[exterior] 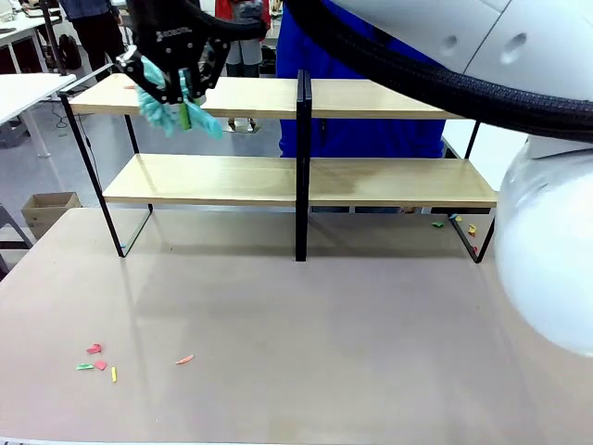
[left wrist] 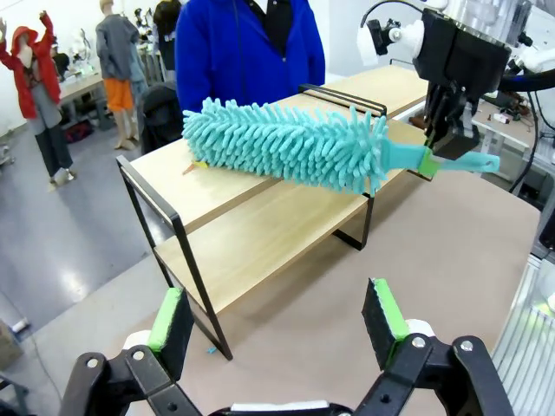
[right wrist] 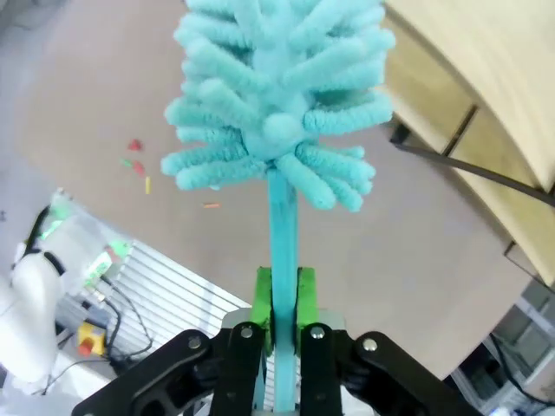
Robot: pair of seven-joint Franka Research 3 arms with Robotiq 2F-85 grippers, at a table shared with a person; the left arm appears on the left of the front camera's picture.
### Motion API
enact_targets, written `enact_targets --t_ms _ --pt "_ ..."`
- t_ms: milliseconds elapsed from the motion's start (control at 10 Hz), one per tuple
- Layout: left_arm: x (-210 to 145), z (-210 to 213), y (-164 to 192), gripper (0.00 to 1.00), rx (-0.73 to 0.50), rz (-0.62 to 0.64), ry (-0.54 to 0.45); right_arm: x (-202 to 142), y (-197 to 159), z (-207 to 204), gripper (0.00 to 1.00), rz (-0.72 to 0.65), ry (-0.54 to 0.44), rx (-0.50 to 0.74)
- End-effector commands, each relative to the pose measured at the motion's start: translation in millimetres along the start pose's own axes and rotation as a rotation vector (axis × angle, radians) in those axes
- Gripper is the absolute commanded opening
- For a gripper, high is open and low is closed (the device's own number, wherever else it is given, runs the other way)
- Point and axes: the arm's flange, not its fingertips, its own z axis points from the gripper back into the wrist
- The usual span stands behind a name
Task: Clean the shelves.
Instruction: Clean another randomly selected level of the Shelf with the Duster.
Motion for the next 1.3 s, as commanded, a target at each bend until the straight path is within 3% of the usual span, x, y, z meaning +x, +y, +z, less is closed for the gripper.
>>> enact_targets --t_ms 0,200,400,600,1000,1200 --pt "0 0 0 1.00 0.000 -0.006 0.008 86 27 57 0.12 0.127 0.013 0.093" --pt "0 0 0 1.00 0.000 -0.006 0.008 87 17 60 0.12 0.203 -0.045 0.196" --pt "0 0 0 1.00 0.000 -0.006 0.008 80 5 55 0.12 0.352 -0.022 0.268" --pt "0 0 0 1.00 0.000 -0.006 0.008 55 -22 70 0.12 0.412 -0.043 0.343" --pt "0 0 0 1.00 0.000 -0.006 0.008 -25 -79 108 0.12 0.514 -0.002 0.372" --pt "0 0 0 1.00 0.000 -0.006 0.008 -44 -102 111 0.12 0.549 -0.013 0.425"
